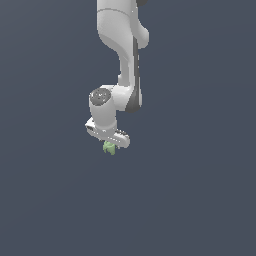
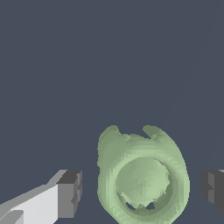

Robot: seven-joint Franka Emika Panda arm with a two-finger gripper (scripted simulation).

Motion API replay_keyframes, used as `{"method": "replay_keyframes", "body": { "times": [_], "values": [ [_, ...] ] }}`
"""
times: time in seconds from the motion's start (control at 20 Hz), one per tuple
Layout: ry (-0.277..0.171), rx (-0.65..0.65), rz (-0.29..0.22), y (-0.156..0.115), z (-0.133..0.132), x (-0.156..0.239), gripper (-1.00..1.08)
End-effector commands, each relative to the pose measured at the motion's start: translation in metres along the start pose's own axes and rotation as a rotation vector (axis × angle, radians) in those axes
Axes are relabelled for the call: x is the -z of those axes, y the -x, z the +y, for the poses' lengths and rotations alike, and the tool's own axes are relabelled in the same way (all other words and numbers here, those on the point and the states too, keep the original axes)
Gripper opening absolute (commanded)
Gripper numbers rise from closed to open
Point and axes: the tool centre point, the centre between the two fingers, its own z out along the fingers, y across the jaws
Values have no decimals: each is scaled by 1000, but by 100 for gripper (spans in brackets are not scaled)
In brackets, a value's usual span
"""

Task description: Pick up the object and move it to a goal position.

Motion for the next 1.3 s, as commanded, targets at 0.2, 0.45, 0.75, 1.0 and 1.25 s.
{"method": "replay_keyframes", "body": {
  "times": [0.2, 0.45, 0.75, 1.0, 1.25],
  "values": [
    [0, -2, 0, 0, 0, -21, 100],
    [0, -2, 0, 0, 0, -22, -100],
    [0, -2, 0, 0, 0, -22, -100],
    [-1, -2, 1, 0, -1, -18, -100],
    [-1, -2, 1, 3, -6, -5, -100]
  ]
}}
